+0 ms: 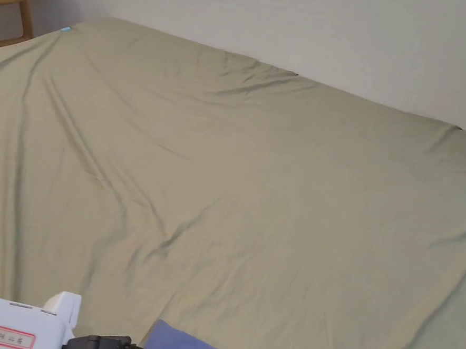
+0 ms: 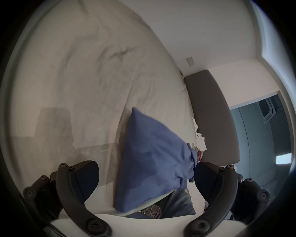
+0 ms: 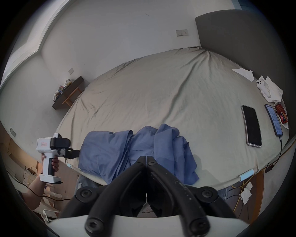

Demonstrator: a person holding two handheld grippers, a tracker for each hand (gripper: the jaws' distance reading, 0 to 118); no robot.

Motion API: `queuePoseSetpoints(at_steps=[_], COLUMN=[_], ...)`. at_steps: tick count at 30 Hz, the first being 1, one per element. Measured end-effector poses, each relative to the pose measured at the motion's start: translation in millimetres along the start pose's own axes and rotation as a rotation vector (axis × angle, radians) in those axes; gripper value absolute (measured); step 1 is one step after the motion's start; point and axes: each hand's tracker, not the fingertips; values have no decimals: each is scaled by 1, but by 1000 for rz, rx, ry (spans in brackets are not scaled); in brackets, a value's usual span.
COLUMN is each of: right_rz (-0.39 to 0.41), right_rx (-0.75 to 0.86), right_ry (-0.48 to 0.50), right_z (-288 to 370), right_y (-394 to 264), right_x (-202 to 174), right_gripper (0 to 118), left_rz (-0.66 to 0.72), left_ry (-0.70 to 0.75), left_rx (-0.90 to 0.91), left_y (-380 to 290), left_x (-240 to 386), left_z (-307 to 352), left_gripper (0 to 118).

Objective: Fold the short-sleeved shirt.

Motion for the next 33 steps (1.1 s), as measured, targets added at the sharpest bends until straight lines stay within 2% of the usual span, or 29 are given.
queuePoseSetpoints(at_steps=[3,5,8,10,12,13,14,16,19,22,26,30,33], right_rz=[6,10,15,12,8,9,12,18,23,25,17,20,21], right_rx=[0,-3,-7,-10,-15,-18,-18,-15,-5,22,59,126,144], right_ry=[4,4,-1,-1,0,1,3,-4,-6,-22,-42,-68,-54], right_z=[1,0,-1,-2,-3,-3,-2,2,8,13,16,20,21], right_y=[2,3,4,4,3,3,3,2,3,4,3,1,3], right_x=[-2,-3,-3,-3,-3,-3,-3,-3,-1,1,2,0,0], right_gripper=[2,2,2,2,2,2,2,2,2,2,1,1,1], left_rz=[50,58,164,119,28,-26,-53,-14,-11,-17,-23,-103,-173], left_ry=[-87,-212,-196,-187,-28,21,-10,-29,80,81,179,326,328], left_rx=[-61,-39,-57,-32,-61,-79,-67,-55,-19,0,110,206,203], left_y=[2,9,12,11,7,5,3,5,2,2,10,5,-1], left_x=[-8,-13,-10,0,9,11,12,14,26,34,40,73,108], left_z=[-24,-30,-49,-54,-69,-74,-73,-64,-47,-17,42,89,91], left_gripper=[116,115,100,70,28,24,23,19,17,16,16,16,16])
